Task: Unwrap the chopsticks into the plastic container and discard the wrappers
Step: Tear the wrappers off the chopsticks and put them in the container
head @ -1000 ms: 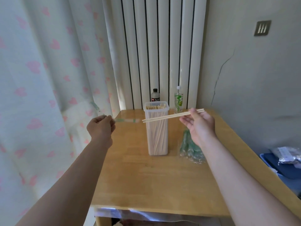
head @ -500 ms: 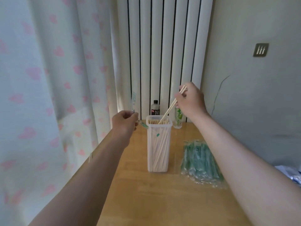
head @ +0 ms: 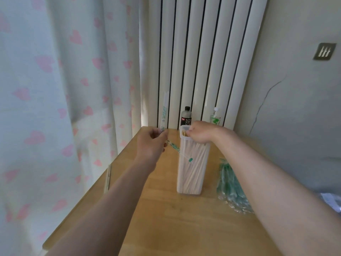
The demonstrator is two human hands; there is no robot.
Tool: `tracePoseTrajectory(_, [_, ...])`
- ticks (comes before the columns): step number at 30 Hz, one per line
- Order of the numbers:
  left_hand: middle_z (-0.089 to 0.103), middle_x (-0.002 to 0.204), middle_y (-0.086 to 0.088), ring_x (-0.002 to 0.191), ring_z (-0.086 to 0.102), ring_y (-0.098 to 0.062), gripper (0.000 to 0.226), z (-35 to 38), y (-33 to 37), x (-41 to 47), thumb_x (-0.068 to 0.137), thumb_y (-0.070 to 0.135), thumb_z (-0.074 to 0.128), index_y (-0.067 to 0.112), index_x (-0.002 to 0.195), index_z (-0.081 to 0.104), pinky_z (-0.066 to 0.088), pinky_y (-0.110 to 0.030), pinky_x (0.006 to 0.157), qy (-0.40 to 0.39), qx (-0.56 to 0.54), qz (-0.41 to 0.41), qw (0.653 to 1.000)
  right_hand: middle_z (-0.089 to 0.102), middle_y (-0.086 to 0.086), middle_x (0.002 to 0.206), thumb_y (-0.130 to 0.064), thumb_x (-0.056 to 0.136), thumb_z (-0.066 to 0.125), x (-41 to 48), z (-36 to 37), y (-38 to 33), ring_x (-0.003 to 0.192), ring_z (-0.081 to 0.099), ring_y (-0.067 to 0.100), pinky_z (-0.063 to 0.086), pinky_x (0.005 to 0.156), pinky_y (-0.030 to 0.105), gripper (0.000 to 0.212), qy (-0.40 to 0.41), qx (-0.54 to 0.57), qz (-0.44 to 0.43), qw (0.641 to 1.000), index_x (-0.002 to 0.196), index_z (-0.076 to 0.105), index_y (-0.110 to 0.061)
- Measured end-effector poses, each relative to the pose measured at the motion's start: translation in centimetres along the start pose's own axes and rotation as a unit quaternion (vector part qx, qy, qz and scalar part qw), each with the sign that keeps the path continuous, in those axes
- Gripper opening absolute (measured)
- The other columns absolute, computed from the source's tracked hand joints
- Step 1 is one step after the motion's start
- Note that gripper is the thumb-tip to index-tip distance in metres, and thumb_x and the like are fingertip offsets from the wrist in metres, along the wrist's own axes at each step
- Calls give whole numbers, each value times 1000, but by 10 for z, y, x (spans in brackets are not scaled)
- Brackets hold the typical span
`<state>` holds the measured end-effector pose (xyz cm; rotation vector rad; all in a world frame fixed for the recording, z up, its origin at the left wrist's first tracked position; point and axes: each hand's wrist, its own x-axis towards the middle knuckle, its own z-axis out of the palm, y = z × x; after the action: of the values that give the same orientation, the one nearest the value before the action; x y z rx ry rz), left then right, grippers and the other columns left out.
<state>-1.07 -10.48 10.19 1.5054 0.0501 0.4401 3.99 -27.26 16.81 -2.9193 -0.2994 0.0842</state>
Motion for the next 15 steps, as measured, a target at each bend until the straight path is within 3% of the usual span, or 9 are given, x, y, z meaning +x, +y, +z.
tracePoseTrajectory(5, [65,77,-9,61,60,-11,11,3,-4,0,95,14,66,7,86,67,55,-27,63,-25,-8,-9,1000,34,1,69,-23,109,37,3,-2,-3,57,32,15,25,53,31,39,-28,-9,17,999,71,40,-17])
tracePoseTrajectory(8, [66,78,-8,57,60,-6,9,6,-4,-4,95,14,67,6,90,68,55,-24,60,-35,-27,-17,999,37,2,67,-25,109,37,1,0,-1,57,35,17,27,54,32,41,-3,6,0,1000,70,41,-15])
tracePoseTrajectory(11, [70,78,-7,62,62,-11,9,8,-1,-8,95,15,67,6,93,67,53,-26,61,-51,-54,-26,997,60,13,77,-20,107,35,-8,4,10,68,56,30,47,65,39,40,159,80,-67,982,78,55,-1])
tracePoseTrajectory(13, [71,75,-5,64,63,-13,9,13,4,-13,95,15,68,6,93,67,53,-28,62,-62,-76,-33,995,67,12,81,-19,106,38,-25,3,19,75,64,28,53,73,39,37,302,161,-100,934,83,62,-3])
tracePoseTrajectory(15, [72,76,-7,67,64,-15,11,21,10,-19,94,16,69,5,94,67,53,-29,64,-85,-86,-27,992,68,8,73,-23,104,46,-43,-4,28,65,65,19,53,67,37,35,308,240,-101,915,82,66,-5])
